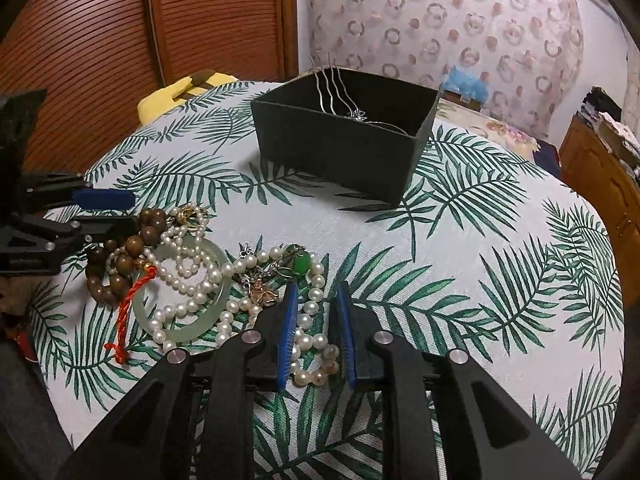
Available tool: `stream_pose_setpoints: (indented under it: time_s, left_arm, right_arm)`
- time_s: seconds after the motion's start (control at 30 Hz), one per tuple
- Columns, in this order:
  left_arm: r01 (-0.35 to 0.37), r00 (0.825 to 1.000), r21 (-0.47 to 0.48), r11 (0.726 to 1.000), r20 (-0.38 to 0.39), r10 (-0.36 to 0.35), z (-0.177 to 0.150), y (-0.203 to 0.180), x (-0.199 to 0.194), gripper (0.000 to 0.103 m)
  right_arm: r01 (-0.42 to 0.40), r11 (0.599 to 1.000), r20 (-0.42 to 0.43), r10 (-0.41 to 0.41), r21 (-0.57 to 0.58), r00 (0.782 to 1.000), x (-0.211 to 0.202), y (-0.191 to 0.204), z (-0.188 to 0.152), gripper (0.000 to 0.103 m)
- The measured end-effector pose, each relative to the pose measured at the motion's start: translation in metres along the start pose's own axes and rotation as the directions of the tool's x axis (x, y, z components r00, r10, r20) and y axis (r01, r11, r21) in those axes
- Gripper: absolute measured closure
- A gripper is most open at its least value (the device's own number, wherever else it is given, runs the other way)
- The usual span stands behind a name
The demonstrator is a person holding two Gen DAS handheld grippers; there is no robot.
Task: Organize jewelry
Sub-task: 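Grasp the brown wooden bead bracelet with the left gripper while the right gripper approaches the pearls, then carry the bead bracelet toward the box with the left gripper while the right gripper grasps a pearl strand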
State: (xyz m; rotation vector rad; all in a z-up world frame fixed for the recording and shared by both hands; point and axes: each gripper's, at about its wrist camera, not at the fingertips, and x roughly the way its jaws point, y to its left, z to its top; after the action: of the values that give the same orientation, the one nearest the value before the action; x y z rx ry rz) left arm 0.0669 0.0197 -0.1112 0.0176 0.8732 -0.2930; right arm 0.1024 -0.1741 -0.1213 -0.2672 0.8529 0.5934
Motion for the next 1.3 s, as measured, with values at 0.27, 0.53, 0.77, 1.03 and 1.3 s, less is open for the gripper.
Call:
stream_pose_setpoints:
  time_s: [0.27, 0.53, 0.77, 1.03, 1.3]
  left_arm:
    - [0.016, 1.0, 0.002, 1.0, -0.007, -0.016, 0.003, -0.001, 0.008, 0.09]
    - [-0.029, 0.991, -0.008, 1.0, 0.129, 0.03, 0.012, -0.008, -0.032, 0.091]
    - [-0.019, 0.969, 0.01, 1.0, 0.247, 0.016, 0.028, -0.02, -0.074, 0.091]
    - [-0.023, 0.954, 0.004, 1.0, 0.298, 0.021, 0.042, -0.019, -0.089, 0.091]
    - [-0.019, 0.945, 0.008, 1.0, 0.327, 0.015, 0.053, -0.02, -0.094, 0.091]
  right_arm:
    - [0.007, 1.0, 0.001, -0.007, -0.005, 1.0, -0.001, 0.0, -0.001, 0.082]
    - [0.007, 1.0, 0.002, -0.007, -0.005, 1.0, -0.001, 0.0, -0.001, 0.082]
    - [0.007, 1.0, 0.002, -0.007, -0.004, 1.0, -0.001, 0.0, -0.001, 0.085]
    - [0.043, 0.999, 0.028, -0.043, -0.003, 0.999, -0.008, -0.004, 0.004, 0.095]
    - [0.061, 0.998, 0.138, -0.059, -0.01, 0.989, -0.054, -0.011, 0.027, 0.095]
